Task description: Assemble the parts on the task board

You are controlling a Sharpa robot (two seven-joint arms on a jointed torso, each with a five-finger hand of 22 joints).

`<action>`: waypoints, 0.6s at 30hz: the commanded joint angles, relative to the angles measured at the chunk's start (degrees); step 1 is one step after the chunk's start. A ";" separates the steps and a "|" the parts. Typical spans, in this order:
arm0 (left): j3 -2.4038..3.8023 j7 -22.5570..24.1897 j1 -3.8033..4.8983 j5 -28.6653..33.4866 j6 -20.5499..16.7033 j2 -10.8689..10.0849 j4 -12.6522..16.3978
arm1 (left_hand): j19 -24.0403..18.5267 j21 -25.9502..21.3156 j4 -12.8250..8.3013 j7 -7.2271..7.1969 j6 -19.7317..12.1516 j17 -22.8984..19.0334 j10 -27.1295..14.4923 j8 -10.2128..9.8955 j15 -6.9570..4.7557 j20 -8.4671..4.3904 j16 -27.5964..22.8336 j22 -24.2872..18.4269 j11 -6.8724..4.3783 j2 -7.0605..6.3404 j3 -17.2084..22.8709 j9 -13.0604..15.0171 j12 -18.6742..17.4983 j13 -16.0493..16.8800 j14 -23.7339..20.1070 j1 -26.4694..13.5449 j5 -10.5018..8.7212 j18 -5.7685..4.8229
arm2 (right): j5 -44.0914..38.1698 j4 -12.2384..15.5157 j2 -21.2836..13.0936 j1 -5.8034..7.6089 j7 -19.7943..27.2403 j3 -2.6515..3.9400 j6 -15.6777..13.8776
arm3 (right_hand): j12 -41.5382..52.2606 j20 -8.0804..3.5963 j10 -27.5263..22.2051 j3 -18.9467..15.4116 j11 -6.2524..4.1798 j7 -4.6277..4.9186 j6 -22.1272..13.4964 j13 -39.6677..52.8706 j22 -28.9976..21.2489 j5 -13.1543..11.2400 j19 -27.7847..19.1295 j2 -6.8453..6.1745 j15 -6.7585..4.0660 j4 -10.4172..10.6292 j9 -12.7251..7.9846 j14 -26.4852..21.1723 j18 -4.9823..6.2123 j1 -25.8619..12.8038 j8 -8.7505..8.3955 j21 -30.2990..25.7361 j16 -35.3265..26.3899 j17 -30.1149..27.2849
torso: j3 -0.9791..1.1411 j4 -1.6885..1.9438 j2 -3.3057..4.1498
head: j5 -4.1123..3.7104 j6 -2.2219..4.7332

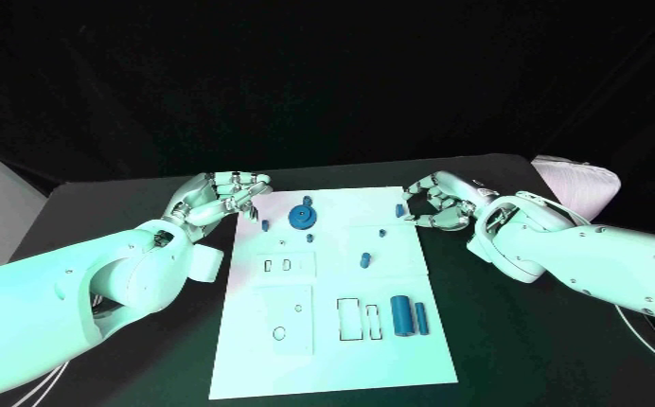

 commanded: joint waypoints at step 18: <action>0.04 0.42 0.01 0.27 1.18 -0.04 0.07 | -0.48 0.51 -0.02 -0.06 -0.39 -0.13 -0.45 -0.38 0.03 -0.01 0.31 0.15 -0.09 0.13 0.52 0.13 -0.14 -0.01 -0.24 -0.39 -0.31 0.86 | 0.04 -4.23 4.02 -1.44 -1.74 0.01 -2.44 | 0.12 0.48 5.88 0.82 0.35 -0.02 0.38 14.80 12.84 1.93 4.52 1.17 0.54 0.54 0.04 5.19 -0.08 1.39 -0.25 -0.09 -0.01 11.66 | -0.08 -0.02 -0.01 | 0.39 -1.02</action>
